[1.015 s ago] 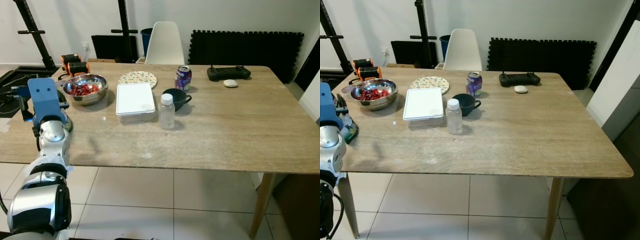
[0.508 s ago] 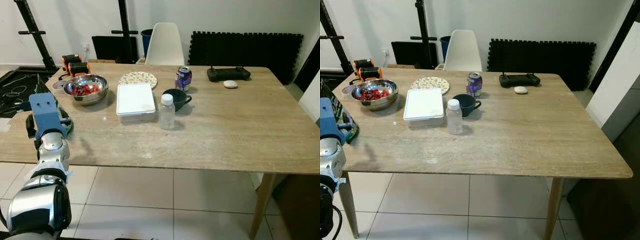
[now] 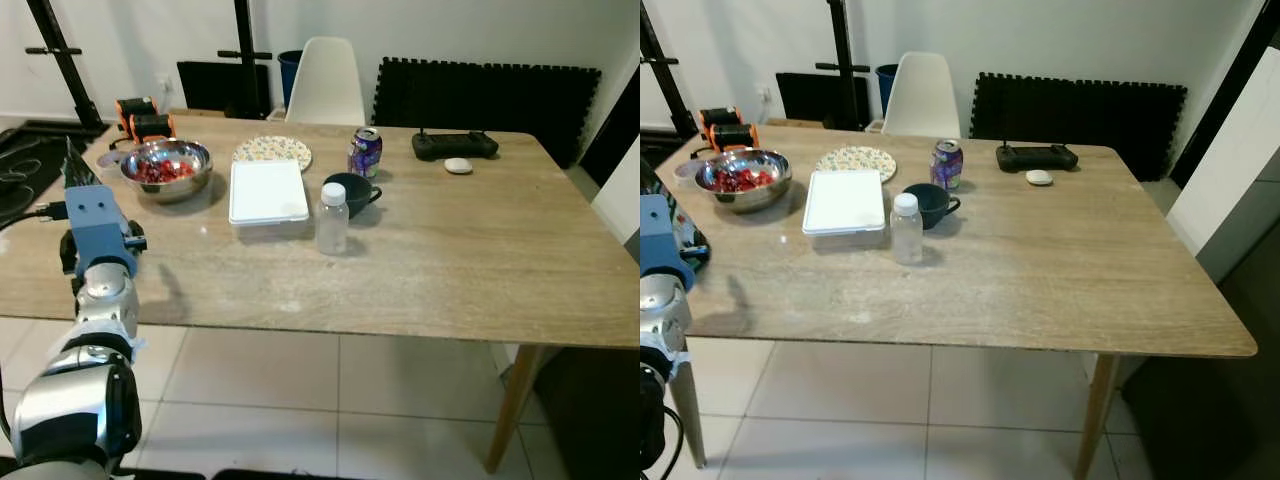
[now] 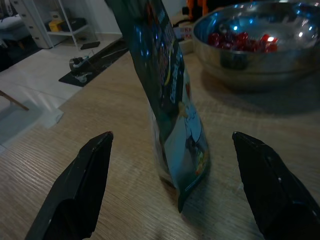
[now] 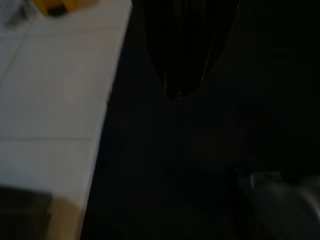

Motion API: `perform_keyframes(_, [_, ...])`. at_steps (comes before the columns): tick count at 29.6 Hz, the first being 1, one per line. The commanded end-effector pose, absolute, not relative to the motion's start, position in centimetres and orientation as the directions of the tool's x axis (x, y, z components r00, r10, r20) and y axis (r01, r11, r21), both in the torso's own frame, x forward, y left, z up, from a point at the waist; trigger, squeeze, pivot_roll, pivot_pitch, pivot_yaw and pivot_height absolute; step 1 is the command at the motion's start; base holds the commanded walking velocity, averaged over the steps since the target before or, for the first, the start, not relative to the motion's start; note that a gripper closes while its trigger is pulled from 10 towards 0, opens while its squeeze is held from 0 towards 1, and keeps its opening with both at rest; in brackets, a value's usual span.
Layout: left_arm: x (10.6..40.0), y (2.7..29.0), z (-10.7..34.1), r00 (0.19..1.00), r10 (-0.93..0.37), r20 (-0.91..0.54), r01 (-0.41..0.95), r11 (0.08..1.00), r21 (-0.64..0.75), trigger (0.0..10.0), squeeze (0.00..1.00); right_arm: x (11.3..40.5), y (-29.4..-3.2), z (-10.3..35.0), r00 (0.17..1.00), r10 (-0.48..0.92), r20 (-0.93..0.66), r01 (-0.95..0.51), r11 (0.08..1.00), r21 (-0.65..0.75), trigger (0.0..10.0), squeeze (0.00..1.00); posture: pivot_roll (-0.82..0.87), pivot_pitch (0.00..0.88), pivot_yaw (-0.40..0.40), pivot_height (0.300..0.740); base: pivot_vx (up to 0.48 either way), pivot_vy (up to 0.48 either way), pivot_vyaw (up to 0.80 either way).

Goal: Restocking fridge

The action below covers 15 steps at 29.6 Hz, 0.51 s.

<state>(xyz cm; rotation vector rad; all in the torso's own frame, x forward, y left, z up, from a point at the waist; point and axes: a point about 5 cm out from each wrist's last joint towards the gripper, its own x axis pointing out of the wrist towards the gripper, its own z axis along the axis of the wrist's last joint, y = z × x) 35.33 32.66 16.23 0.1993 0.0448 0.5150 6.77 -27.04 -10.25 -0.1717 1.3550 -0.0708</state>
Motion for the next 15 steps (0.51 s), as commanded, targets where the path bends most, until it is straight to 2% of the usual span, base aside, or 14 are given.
perform_keyframes(1, [35.3, 33.4, 17.3, 0.868, 0.495, 0.040, -0.490, 0.840, 0.232, 10.0, 0.00, 6.0, -27.6, -10.2, 0.204, -0.157, -0.966, -0.071, 0.982, -0.175, 10.0, 0.00, -0.08, 0.117, -0.072, 0.740, 0.000, 0.000, 0.00])
perform_keyframes(6, [35.6, 33.6, 18.9, 0.867, 0.490, 0.090, -0.497, 0.836, 0.235, 10.0, 0.00, 4.8, -28.1, -10.1, 0.186, -0.157, -0.970, -0.095, 0.980, -0.177, 10.0, 0.00, -0.08, 0.185, -0.077, 0.740, 0.000, 0.000, 0.00])
perform_keyframes(15, [36.8, 32.9, 22.3, 0.878, 0.440, 0.191, -0.477, 0.839, 0.263, 10.0, 0.00, 5.0, -28.4, -9.9, 0.211, -0.154, -0.965, -0.120, 0.976, -0.182, 10.0, 0.00, -0.08, 0.273, -0.077, 0.740, 0.000, 0.000, 0.00])
